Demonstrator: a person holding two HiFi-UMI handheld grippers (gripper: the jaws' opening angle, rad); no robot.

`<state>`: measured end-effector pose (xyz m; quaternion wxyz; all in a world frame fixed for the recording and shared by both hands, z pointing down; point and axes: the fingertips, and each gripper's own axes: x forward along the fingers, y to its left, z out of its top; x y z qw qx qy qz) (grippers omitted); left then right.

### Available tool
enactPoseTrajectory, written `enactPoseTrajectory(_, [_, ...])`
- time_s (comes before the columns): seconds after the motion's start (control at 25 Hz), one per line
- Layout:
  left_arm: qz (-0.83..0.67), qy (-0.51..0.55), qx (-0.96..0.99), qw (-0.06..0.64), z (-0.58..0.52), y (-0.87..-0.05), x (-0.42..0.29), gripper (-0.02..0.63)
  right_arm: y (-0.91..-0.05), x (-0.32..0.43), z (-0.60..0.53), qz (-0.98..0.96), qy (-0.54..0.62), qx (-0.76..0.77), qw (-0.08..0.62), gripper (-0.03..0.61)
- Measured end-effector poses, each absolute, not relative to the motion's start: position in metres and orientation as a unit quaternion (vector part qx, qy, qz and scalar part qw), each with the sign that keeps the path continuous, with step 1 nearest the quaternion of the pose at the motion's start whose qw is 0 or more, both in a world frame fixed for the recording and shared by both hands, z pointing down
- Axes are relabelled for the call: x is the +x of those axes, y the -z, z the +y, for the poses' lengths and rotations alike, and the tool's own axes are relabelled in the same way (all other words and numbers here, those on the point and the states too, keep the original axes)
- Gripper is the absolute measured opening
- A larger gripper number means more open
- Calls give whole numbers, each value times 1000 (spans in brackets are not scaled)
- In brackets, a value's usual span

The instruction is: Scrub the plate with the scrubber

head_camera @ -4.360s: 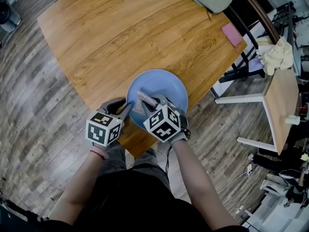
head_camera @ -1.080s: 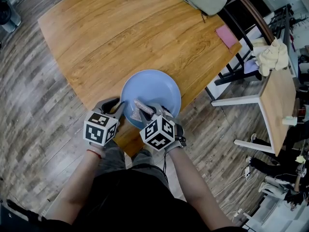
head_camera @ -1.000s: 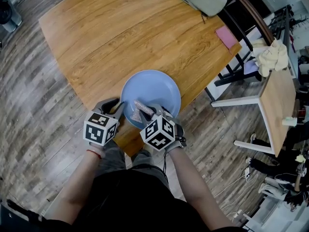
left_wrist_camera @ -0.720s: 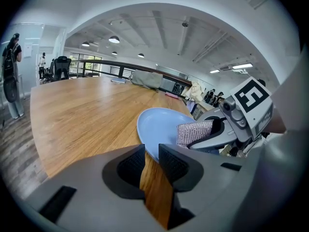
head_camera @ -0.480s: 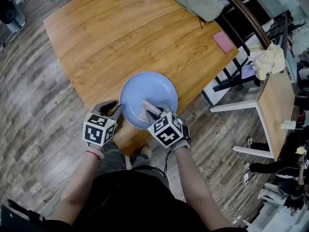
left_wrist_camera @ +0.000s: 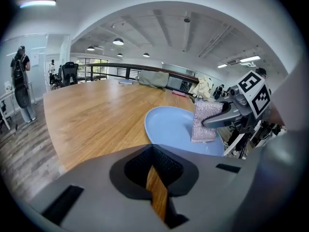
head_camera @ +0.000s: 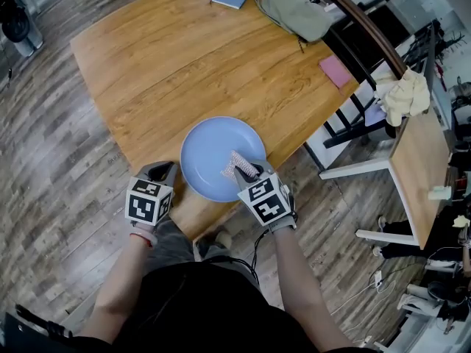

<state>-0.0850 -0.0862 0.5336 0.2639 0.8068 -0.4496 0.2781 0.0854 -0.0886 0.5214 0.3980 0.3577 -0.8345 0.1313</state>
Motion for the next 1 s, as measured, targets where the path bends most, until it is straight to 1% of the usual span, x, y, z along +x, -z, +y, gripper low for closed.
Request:
enactPoseTrajectory(0.16, [-472,-257,806,250,-100,-521,-93,-3,-500,100,-106,-841,-114,399,347,71])
enactPoseTrajectory(0.36, [-484,-221,817,223,-117,-497,-98,-3,-459,114,-123,-852,-100,442,262,71])
enactPoseTrajectory(0.64, [-490,-150,847,144,-138,-429,-96,-3,-398,131,-140,-864,-80,470,163,71])
enactPoseTrajectory(0.84, [-503,-108,850,110,-151,-380,-95,-4,-360,141,-146,-866,-69,482,114,71])
enactPoseTrajectory(1.0, [-509,-79,851,99,-151,-351,-94,-3,-334,145,-146,-869,-64,485,80,71])
